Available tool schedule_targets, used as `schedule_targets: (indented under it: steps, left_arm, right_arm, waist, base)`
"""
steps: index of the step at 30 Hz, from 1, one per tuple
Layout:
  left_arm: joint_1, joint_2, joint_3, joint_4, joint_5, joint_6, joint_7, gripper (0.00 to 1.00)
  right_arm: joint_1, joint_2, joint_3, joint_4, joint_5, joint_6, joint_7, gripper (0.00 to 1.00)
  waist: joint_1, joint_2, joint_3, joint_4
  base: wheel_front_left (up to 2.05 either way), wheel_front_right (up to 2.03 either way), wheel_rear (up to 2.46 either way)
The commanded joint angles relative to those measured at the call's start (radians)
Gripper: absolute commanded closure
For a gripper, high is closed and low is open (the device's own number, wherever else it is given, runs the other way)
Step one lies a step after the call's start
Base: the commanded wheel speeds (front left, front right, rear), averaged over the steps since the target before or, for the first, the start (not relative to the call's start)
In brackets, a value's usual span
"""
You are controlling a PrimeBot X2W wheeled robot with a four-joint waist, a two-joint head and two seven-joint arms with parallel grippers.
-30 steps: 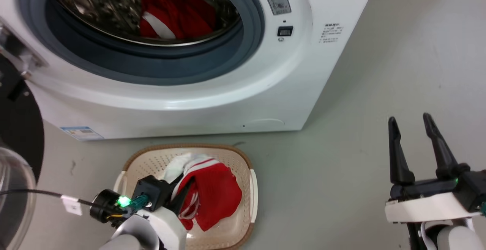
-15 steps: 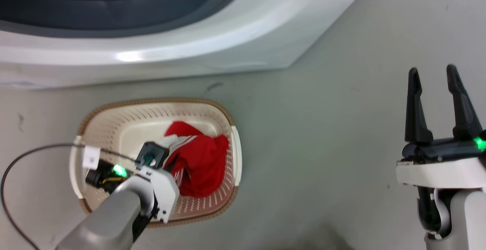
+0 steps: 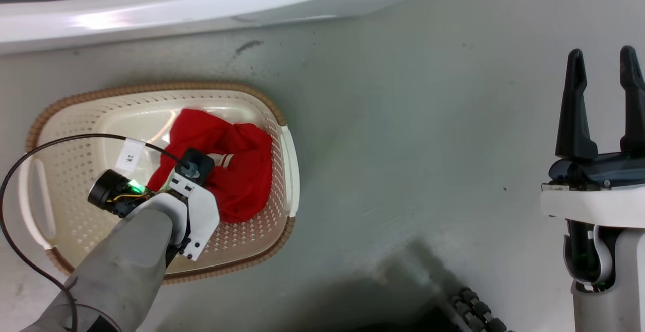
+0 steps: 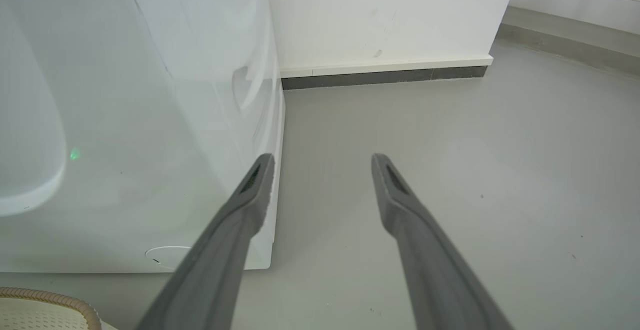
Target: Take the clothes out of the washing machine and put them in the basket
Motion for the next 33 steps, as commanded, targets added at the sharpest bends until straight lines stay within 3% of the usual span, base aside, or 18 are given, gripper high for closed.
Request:
schedule_targets:
  steps: [1, 6, 7, 8, 25, 33]
  left_arm:
    - [-0.012, -0.001, -0.003, 0.01, 0.004, -0.003, 0.011, 1.0]
    - [-0.005, -0.01, -0.012, 0.034, -0.01, -0.017, 0.051, 0.96]
    - [-0.001, -0.011, -0.014, 0.037, -0.009, -0.017, 0.051, 0.05]
    - [0.002, -0.011, -0.015, 0.039, -0.01, -0.016, 0.044, 0.0]
    - [0.128, -0.106, -0.003, 0.039, -0.059, -0.028, -0.159, 0.0]
    - [0.179, -0.093, 0.074, -0.047, -0.103, 0.014, -0.194, 0.0]
  right_arm:
    - [-0.019, 0.001, 0.0, -0.006, 0.004, -0.001, -0.002, 0.0]
    - [-0.022, 0.001, 0.002, 0.001, 0.012, -0.001, -0.002, 0.0]
    - [-0.022, 0.001, 0.001, 0.003, 0.015, -0.001, -0.002, 0.0]
    - [-0.022, 0.001, -0.001, 0.004, 0.016, -0.001, -0.002, 0.0]
    - [0.071, 0.001, -0.003, 0.039, -0.043, -0.001, -0.002, 0.0]
    - [0.147, 0.001, -0.001, 0.054, -0.069, -0.001, -0.002, 0.0]
  waist:
    - [-0.0002, 0.0, 0.022, -0.013]
    - [-0.0002, 0.0, 0.026, -0.018]
    - [-0.0002, 0.0, 0.023, -0.017]
    - [-0.0002, 0.0, 0.018, -0.016]
    - [-0.0002, 0.0, -0.264, 0.078]
    - [-0.0002, 0.0, -0.396, 0.115]
  base:
    - [0.0, 0.0, 0.0]
    - [0.0, 0.0, 0.0]
    - [0.0, 0.0, 0.0]
    - [0.0, 0.0, 0.0]
    - [0.0, 0.0, 0.0]
    - [0.0, 0.0, 0.0]
